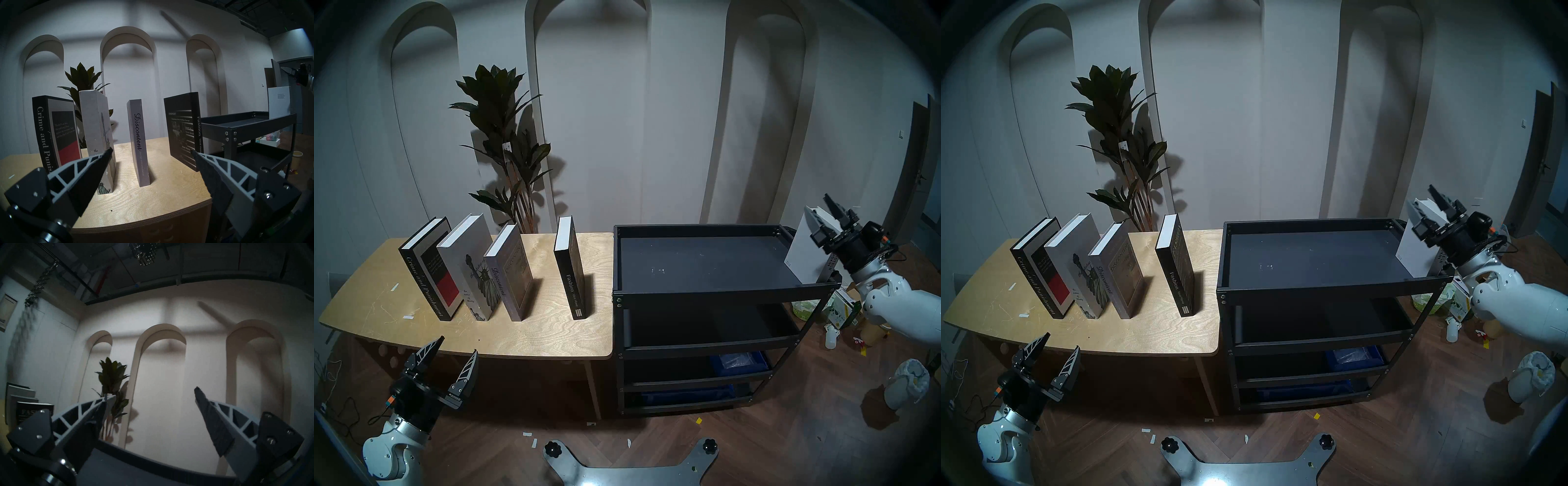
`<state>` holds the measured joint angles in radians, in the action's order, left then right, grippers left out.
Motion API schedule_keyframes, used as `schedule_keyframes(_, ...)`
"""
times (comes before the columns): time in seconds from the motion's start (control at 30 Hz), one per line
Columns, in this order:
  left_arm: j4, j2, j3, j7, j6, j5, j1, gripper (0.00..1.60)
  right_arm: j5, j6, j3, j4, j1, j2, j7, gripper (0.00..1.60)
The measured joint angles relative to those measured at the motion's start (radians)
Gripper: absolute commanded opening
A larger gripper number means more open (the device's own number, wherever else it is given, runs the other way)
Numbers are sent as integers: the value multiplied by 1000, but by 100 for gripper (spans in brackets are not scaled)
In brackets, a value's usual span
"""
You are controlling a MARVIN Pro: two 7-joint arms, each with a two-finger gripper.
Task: Move the books from the display table onto the shelf, standing them upright with spines facing out and tallest at one end
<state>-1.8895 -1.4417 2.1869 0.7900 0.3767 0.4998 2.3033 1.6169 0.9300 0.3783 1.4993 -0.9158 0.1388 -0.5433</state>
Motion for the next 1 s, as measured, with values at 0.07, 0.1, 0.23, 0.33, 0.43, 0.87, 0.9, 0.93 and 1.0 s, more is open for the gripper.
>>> schedule_keyframes(0.07,-5,3,-4,3,0,0,-5,160,-3,6,-26,33,-17,6,-9,160)
schedule_keyframes(0.1,-8,4,-6,4,0,0,-8,160,-4,7,-34,43,-22,8,-12,160)
schedule_keyframes(0.23,-25,11,-20,9,0,3,-25,160,-9,13,-83,105,-54,18,-24,160)
schedule_keyframes(0.33,-39,15,-34,12,0,4,-37,160,-11,15,-110,145,-73,20,-30,160)
schedule_keyframes(0.43,-63,22,-59,17,-1,4,-58,160,-13,17,-147,206,-100,16,-34,160)
schedule_keyframes(0.87,-108,43,-130,-14,-43,-40,-136,160,-5,19,-218,394,-160,-12,21,160)
schedule_keyframes(0.9,-110,43,-132,-18,-45,-44,-139,160,-4,19,-219,399,-162,-12,27,160)
schedule_keyframes(0.93,-112,44,-134,-23,-48,-48,-142,160,-3,19,-220,404,-164,-13,32,160)
schedule_keyframes(1.0,-122,44,-143,-42,-60,-66,-153,160,0,19,-224,423,-172,-17,56,160)
